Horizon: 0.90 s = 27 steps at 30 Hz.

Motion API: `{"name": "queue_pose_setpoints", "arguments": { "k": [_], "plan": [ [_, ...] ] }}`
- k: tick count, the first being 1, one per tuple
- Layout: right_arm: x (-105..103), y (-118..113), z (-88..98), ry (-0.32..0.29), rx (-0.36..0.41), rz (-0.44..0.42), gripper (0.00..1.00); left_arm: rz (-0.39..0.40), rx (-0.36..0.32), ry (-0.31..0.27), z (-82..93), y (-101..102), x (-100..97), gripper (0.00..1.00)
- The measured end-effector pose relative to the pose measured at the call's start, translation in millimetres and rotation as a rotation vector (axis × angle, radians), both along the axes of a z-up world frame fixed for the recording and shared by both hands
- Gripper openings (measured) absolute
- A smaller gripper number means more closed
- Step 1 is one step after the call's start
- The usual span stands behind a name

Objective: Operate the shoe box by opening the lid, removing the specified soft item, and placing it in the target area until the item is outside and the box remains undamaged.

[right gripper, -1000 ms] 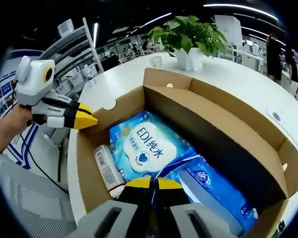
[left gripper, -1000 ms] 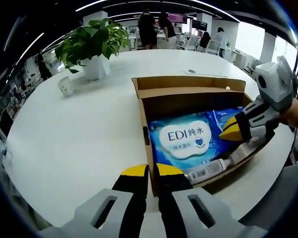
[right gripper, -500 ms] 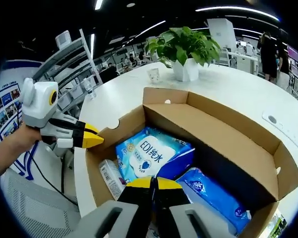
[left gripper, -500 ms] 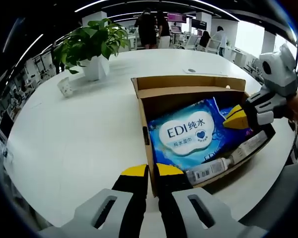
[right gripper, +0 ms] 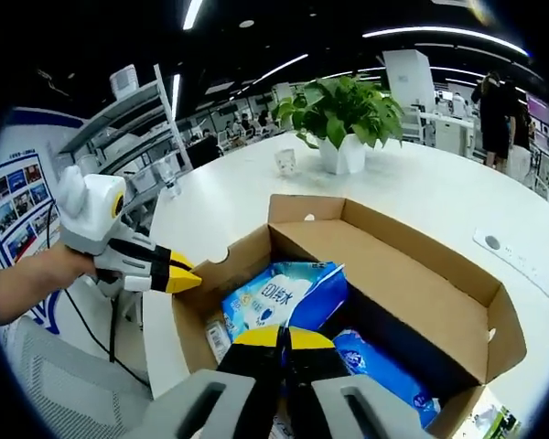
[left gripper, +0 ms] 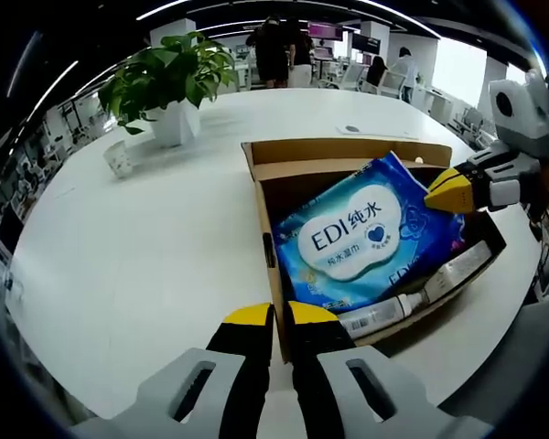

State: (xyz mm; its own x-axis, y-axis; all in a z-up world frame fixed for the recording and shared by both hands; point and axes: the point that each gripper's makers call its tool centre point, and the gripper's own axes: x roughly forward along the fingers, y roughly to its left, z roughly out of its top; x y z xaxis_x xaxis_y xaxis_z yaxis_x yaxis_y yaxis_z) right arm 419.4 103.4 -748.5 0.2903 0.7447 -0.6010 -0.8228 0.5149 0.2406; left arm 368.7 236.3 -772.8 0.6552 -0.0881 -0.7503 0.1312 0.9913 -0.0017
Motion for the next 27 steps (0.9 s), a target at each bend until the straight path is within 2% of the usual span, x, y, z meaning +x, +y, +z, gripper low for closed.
{"name": "queue_pose_setpoints", "arguments": {
  "k": [13,20,27],
  "plan": [
    [3,-19,8.2,-0.039,0.007,-0.052,0.0,-0.003,-0.009,0.001,0.1,1,-0.5,0.04],
    [5,-36,9.6,-0.035,0.017,-0.093,0.0,-0.005,-0.003,0.005,-1.0,2,0.0,0.04],
    [5,-41,8.0,-0.025,0.027,-0.121,0.0,-0.014,0.014,0.004,-0.6,2,0.3,0.04]
  ]
}}
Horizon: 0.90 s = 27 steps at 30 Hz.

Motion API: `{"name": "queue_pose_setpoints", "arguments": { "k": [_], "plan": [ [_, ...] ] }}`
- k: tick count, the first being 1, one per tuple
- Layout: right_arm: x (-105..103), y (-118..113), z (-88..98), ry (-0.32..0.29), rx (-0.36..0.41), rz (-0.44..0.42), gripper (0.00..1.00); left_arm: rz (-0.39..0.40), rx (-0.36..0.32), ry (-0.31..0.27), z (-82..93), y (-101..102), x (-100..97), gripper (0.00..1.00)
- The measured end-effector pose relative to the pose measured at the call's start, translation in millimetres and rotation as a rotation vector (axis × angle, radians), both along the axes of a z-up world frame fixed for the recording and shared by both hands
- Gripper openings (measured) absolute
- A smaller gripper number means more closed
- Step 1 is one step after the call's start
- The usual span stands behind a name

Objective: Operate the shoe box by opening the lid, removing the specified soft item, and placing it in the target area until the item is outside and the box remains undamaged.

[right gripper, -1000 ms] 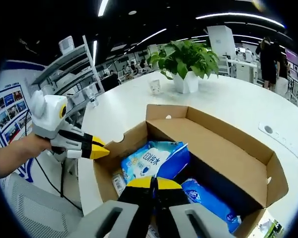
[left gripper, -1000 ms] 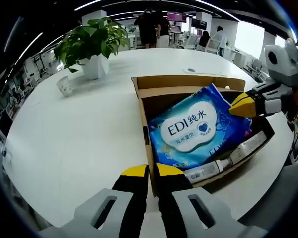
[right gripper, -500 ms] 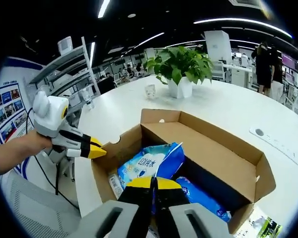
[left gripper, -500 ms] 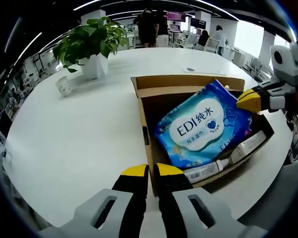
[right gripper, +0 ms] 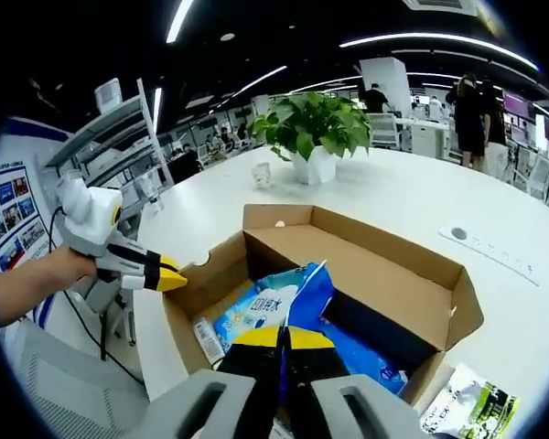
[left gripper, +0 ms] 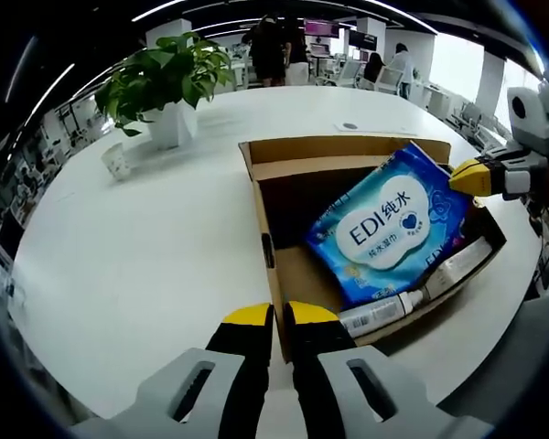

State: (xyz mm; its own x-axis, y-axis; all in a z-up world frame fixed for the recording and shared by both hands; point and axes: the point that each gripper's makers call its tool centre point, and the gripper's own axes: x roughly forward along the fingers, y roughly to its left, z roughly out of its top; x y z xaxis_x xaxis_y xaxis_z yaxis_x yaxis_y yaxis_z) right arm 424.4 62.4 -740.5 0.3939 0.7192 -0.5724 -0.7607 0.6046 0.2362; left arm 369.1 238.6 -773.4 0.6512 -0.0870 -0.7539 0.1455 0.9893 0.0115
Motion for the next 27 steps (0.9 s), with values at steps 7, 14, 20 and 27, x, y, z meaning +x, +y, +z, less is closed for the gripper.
{"name": "queue_pose_setpoints", "arguments": {
  "k": [7,14,20,27],
  "plan": [
    [0,-2,-1.7,0.01,0.013,-0.017,0.0,-0.025,0.047,-0.036,11.5,2,1.4,0.09],
    [0,-7,-7.0,0.019,0.004,-0.028,0.0,-0.052,0.068,-0.073,23.9,-4,9.6,0.17],
    [1,-12,-13.9,0.032,0.0,-0.04,0.0,-0.097,0.067,-0.109,35.1,-18,21.0,0.18],
    [0,-16,-18.6,0.039,-0.003,-0.045,0.0,-0.145,0.056,-0.083,27.6,-28,29.8,0.19]
  ]
}}
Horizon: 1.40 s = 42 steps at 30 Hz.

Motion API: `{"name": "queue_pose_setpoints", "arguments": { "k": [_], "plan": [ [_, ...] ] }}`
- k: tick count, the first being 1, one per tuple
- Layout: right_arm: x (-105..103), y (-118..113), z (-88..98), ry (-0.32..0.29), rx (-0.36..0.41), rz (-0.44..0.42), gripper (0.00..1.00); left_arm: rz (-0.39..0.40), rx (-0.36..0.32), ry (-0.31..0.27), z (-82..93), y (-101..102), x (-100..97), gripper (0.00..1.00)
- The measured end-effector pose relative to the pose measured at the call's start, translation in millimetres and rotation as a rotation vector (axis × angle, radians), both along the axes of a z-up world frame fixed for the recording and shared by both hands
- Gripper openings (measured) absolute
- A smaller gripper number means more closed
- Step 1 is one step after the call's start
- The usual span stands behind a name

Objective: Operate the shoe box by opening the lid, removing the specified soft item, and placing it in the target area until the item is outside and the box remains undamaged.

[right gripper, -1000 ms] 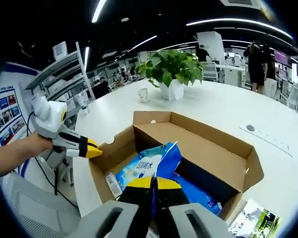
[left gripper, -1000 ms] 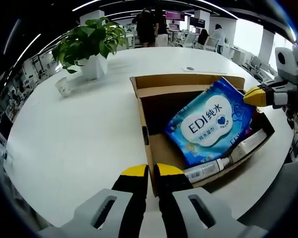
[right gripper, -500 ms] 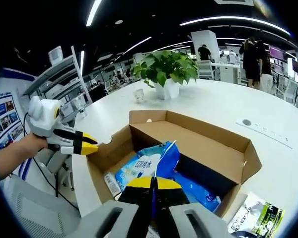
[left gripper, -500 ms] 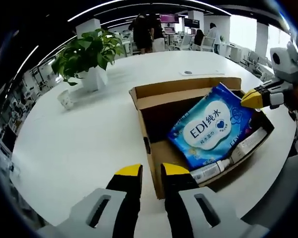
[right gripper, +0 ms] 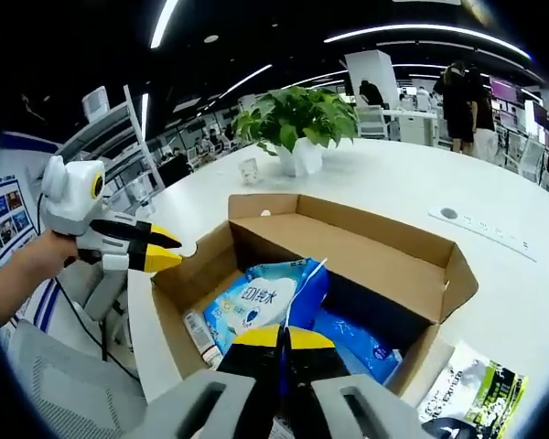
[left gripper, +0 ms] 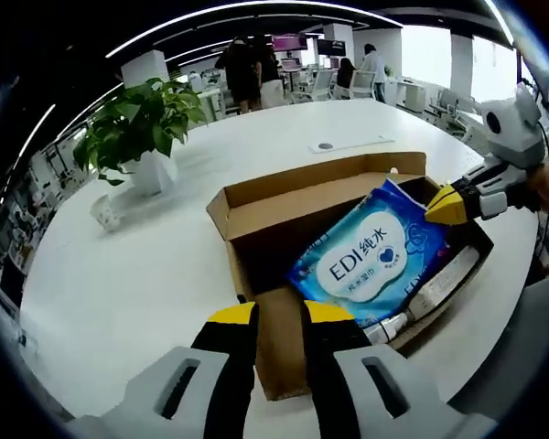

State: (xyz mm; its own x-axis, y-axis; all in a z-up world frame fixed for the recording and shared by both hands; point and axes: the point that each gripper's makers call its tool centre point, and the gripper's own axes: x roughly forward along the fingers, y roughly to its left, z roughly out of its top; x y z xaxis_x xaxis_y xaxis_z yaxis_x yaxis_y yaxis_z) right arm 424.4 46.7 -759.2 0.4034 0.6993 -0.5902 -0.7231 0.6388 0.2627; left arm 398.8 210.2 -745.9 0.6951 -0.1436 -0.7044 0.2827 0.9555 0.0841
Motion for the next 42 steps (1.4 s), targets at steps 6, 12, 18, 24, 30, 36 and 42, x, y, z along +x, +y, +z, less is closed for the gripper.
{"name": "queue_pose_setpoints", "arguments": {
  "k": [6,12,18,24,30,36,42],
  "plan": [
    [0,-2,-2.1,0.004,-0.002,-0.002,0.0,-0.013,-0.038,0.029,-3.7,-4,3.5,0.2],
    [0,-4,-5.2,0.006,-0.007,-0.001,0.0,-0.014,-0.066,0.08,-13.9,-6,1.5,0.2],
    [0,-10,-13.0,0.017,-0.018,-0.008,0.0,-0.052,-0.064,0.134,-26.5,-20,0.7,0.2],
    [0,-13,-16.4,0.025,-0.02,-0.013,0.0,-0.058,-0.101,0.165,-34.0,-31,1.9,0.21],
    [0,-17,-22.6,0.034,-0.025,-0.016,0.0,-0.036,-0.14,0.216,-47.2,-36,-2.1,0.2],
    [-1,-19,-27.1,0.046,-0.021,-0.026,0.0,-0.017,-0.202,0.271,-59.6,-45,-8.9,0.12],
    [-1,-19,-27.1,0.048,-0.014,-0.029,0.0,0.003,-0.183,0.249,-60.0,-40,-6.6,0.02]
  ]
}}
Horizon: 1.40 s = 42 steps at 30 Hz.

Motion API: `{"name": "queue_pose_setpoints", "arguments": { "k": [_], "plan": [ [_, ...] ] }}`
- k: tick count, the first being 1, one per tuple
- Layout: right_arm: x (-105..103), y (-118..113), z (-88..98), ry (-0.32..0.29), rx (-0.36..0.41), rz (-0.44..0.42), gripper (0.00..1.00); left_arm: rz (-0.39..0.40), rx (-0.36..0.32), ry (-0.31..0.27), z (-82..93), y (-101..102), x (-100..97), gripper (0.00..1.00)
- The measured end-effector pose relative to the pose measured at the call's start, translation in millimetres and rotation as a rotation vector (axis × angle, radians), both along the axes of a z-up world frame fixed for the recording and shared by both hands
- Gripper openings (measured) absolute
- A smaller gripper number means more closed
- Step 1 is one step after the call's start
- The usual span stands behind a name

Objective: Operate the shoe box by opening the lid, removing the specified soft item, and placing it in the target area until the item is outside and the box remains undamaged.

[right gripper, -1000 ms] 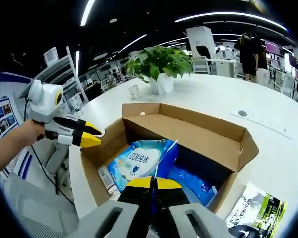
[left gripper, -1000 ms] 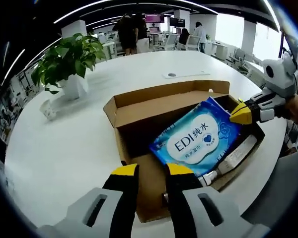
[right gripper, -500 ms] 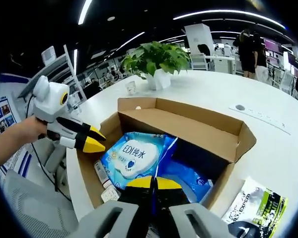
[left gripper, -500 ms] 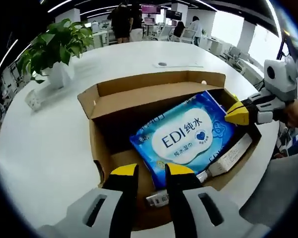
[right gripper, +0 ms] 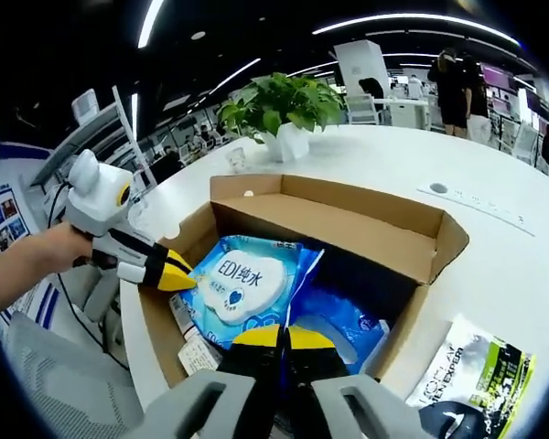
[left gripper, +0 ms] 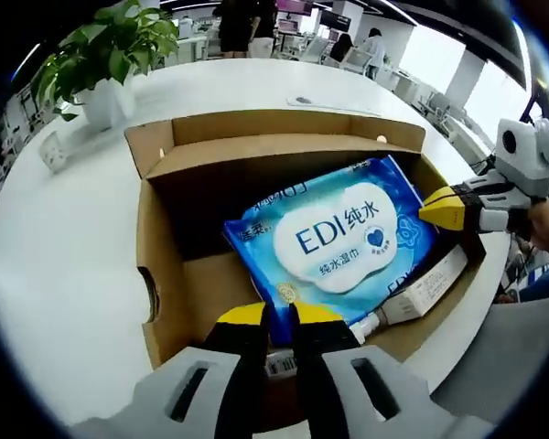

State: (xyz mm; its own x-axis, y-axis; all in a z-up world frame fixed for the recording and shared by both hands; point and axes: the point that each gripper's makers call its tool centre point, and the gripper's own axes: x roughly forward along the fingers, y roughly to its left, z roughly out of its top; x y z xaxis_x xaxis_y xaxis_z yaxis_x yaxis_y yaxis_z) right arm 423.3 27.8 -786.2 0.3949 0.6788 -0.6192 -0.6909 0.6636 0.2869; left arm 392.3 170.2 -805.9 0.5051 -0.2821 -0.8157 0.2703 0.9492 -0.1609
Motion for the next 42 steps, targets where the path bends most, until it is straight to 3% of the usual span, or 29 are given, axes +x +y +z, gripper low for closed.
{"name": "queue_pose_setpoints", "arguments": {
  "k": [9,42],
  "plan": [
    [0,0,3.7,0.011,0.013,-0.013,0.0,0.026,-0.025,-0.014,6.2,1,-1.0,0.0],
    [-3,-2,51.4,-0.028,0.098,0.004,0.0,0.083,-0.105,-0.188,76.1,0,1.3,0.0]
  ]
}}
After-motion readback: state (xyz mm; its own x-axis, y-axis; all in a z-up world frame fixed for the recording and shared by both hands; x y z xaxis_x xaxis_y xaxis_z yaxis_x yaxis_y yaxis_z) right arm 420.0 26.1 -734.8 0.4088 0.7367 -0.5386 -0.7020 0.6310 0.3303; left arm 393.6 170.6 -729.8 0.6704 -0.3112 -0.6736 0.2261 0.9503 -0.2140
